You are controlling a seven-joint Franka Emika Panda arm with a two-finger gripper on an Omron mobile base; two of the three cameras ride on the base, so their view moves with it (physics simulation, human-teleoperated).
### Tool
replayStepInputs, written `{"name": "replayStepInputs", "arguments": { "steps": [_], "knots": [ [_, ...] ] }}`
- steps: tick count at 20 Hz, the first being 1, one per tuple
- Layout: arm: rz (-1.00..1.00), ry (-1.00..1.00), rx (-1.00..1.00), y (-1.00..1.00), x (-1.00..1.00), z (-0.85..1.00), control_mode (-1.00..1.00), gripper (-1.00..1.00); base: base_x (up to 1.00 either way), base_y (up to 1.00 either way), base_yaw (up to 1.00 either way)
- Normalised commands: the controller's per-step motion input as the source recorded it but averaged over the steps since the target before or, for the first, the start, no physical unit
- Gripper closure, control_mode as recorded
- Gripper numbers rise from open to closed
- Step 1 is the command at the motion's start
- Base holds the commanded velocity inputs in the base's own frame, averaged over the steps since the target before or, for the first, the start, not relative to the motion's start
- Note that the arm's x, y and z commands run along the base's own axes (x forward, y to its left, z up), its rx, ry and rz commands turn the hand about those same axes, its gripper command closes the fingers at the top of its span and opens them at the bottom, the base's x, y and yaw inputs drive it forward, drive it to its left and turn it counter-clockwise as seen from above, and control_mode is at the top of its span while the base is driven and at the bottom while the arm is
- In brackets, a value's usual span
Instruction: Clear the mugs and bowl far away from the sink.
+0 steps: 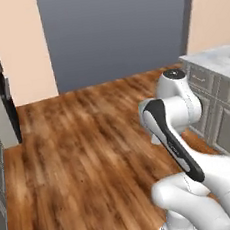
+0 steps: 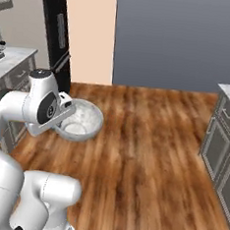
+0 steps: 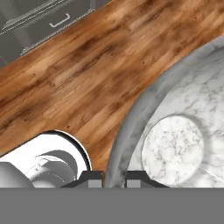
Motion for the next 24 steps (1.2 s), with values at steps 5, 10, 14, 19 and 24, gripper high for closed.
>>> {"name": "replayStepInputs", "arguments": {
  "steps": [5, 10, 14, 19, 24],
  "knots": [
    [0.0, 0.0, 0.0, 0.0, 0.0, 0.0, 1.0, 1.0, -0.26, 0.28, 0.88],
    [0.0, 0.0, 0.0, 0.0, 0.0, 0.0, 1.0, 1.0, -0.08, 0.06, 0.86],
    [0.0, 0.0, 0.0, 0.0, 0.0, 0.0, 1.0, 1.0, 0.0, 0.0, 0.79],
    [0.0, 0.0, 0.0, 0.0, 0.0, 0.0, 1.0, 1.0, -0.02, 0.0, 0.78],
    [0.0, 0.0, 0.0, 0.0, 0.0, 0.0, 1.0, 1.0, 0.0, 0.1, 0.76]
  ]
}}
